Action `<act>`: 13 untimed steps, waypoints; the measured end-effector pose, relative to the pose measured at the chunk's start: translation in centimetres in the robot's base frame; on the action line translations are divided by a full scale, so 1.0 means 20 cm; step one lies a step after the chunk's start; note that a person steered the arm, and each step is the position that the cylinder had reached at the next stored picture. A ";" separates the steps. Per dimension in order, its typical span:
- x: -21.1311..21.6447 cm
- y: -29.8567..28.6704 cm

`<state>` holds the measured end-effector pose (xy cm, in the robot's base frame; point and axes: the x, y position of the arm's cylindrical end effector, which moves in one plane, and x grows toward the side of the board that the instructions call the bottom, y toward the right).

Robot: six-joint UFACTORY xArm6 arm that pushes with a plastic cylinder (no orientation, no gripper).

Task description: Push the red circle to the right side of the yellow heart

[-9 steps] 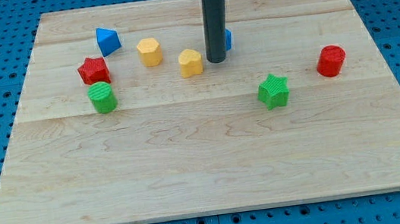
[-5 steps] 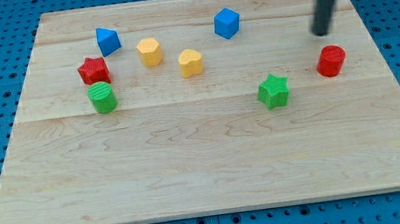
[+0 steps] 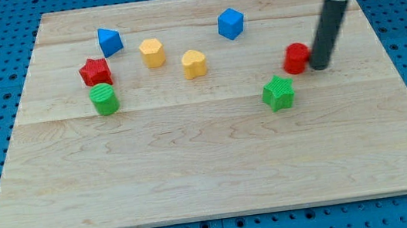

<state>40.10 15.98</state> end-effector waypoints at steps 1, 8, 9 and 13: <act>-0.04 -0.27; -0.77 -0.29; -0.95 -0.31; -0.57 -0.74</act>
<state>28.66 1.22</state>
